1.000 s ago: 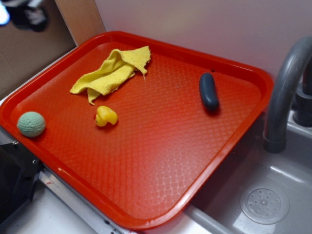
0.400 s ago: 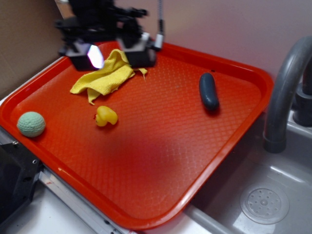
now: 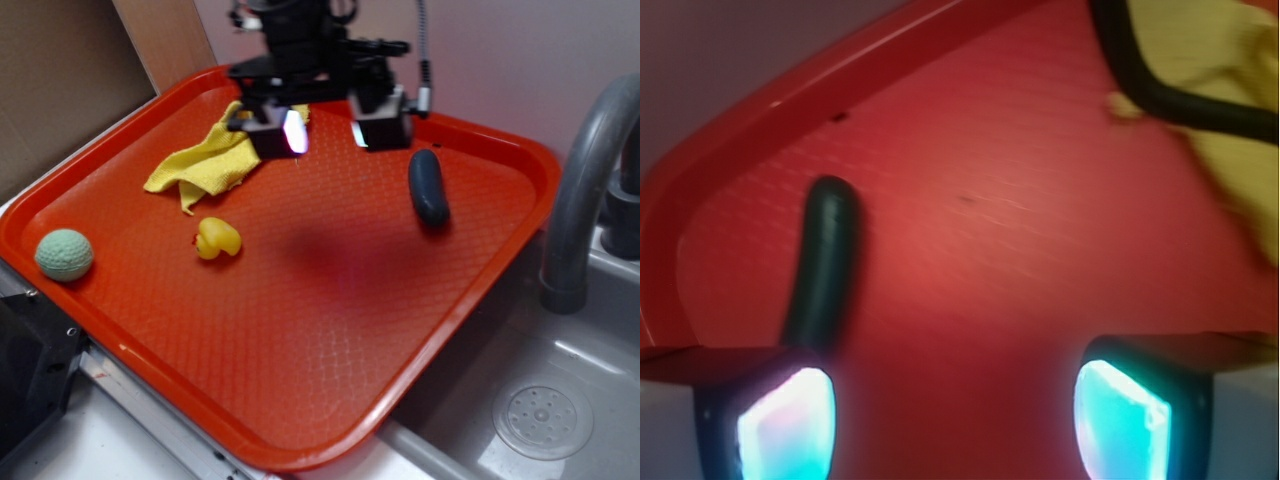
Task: Grab the plastic pickle.
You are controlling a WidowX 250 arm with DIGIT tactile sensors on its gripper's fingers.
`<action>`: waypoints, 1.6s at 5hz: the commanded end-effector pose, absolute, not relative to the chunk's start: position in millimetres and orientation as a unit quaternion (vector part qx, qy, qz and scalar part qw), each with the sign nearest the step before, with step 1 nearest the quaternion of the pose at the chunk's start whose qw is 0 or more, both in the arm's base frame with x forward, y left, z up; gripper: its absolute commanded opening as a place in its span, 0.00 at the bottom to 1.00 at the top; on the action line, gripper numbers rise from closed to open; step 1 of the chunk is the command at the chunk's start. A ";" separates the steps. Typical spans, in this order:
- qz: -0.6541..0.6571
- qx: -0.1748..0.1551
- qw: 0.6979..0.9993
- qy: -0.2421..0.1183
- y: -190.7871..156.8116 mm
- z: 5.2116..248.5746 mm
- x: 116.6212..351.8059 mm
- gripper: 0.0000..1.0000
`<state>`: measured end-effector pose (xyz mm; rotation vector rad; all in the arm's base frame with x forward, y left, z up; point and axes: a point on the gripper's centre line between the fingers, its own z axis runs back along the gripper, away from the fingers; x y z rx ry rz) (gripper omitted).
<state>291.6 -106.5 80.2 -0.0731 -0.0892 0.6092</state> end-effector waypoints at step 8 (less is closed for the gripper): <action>0.054 0.048 0.997 -0.009 -100.2 133.8 257.6 0.00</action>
